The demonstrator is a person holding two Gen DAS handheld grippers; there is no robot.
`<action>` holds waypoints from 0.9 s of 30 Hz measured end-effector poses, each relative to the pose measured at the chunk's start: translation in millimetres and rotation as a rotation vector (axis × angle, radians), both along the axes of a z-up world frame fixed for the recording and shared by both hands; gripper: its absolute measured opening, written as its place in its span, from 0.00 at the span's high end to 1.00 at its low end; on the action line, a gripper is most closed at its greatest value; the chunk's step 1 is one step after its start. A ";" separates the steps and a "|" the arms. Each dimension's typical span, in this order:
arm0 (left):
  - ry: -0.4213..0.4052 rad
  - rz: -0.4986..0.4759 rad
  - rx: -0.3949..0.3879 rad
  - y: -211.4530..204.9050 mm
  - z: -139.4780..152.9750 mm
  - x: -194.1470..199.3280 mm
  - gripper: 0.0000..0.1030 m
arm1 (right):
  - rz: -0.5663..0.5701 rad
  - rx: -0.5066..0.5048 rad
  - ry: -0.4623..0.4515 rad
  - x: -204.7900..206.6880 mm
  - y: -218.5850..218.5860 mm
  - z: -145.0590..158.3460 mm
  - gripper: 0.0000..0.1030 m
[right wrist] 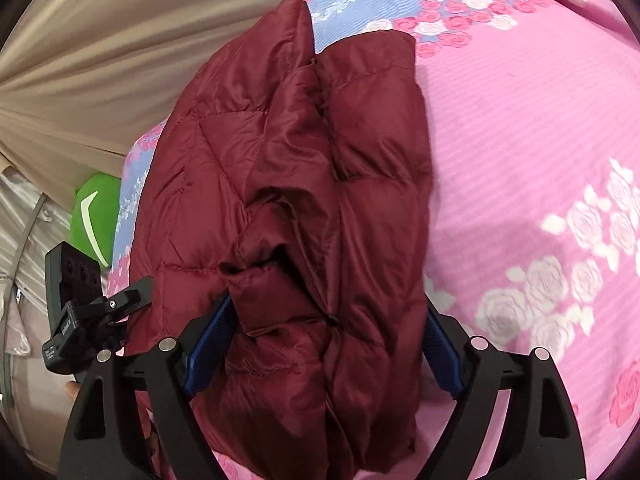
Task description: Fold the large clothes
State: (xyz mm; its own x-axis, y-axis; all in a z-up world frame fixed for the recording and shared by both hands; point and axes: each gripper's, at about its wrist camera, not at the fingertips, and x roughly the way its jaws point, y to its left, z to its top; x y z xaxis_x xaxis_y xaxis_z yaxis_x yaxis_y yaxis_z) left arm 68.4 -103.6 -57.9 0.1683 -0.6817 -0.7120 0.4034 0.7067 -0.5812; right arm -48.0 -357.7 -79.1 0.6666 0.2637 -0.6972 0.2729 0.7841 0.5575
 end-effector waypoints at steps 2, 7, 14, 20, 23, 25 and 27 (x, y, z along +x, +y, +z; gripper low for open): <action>-0.010 -0.011 0.015 -7.6 1.6 0.1 0.05 | 0.011 0.003 -0.004 5.5 0.5 -1.6 0.17; -0.106 -0.027 0.064 -20.5 22.4 -4.0 0.27 | 0.053 0.045 -0.040 14.2 6.9 -2.1 0.65; -0.287 -0.124 -0.009 -24.1 98.2 -22.8 0.55 | -0.006 -0.198 -0.209 -18.5 40.1 81.4 0.83; -0.571 -0.173 -0.146 10.3 201.2 -65.7 0.55 | -0.057 -0.356 -0.479 -75.0 75.8 183.2 0.83; -0.745 -0.159 -0.187 35.6 250.1 -86.9 0.54 | -0.042 -0.424 -0.623 -92.0 106.1 228.2 0.82; -0.821 -0.142 -0.199 54.6 271.9 -91.1 0.53 | -0.022 -0.444 -0.695 -96.6 119.6 248.4 0.81; -0.890 -0.106 -0.192 78.5 288.3 -86.8 0.53 | 0.013 -0.455 -0.750 -85.8 138.5 264.3 0.80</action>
